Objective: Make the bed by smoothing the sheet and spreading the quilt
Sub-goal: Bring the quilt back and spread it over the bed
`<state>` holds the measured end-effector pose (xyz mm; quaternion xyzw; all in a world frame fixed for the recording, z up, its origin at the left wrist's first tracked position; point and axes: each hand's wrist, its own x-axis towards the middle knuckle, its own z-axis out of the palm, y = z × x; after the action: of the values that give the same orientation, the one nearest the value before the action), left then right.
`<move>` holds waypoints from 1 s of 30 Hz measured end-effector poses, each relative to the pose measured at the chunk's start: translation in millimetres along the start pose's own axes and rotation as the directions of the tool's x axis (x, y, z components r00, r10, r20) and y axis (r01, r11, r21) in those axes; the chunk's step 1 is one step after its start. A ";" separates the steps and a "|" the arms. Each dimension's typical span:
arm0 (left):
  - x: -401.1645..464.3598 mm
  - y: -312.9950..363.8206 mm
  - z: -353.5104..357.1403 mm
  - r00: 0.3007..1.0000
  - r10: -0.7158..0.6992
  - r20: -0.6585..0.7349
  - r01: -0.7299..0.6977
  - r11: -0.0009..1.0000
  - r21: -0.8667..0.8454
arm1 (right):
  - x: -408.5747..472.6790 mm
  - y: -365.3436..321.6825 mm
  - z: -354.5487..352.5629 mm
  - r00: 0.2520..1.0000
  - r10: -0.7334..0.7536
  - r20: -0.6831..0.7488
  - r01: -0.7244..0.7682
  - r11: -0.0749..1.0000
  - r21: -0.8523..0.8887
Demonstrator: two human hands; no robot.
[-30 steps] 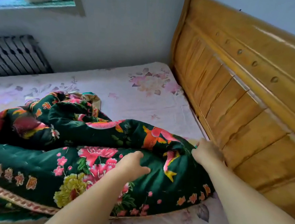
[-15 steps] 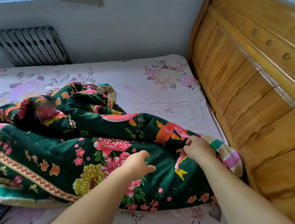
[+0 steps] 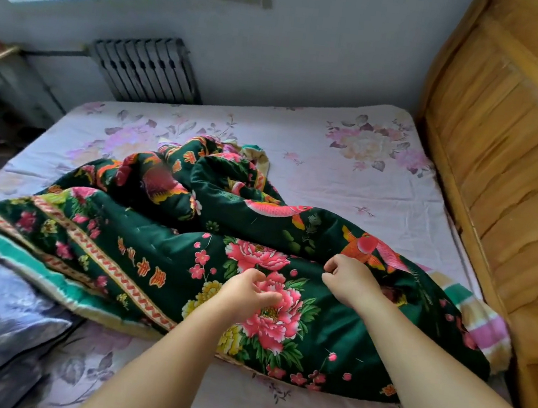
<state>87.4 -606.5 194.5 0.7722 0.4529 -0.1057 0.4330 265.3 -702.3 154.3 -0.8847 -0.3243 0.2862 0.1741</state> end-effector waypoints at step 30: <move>115.4 101.3 -50.0 0.973 0.224 -0.055 -0.183 0.897 0.403 | 46.9 -9.3 -60.0 0.999 -0.044 0.007 0.044 0.986 -0.160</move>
<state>221.5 -519.9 218.5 0.8910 0.3599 -0.1104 0.2535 327.4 -671.3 187.0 -0.8879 -0.3660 0.2567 0.1084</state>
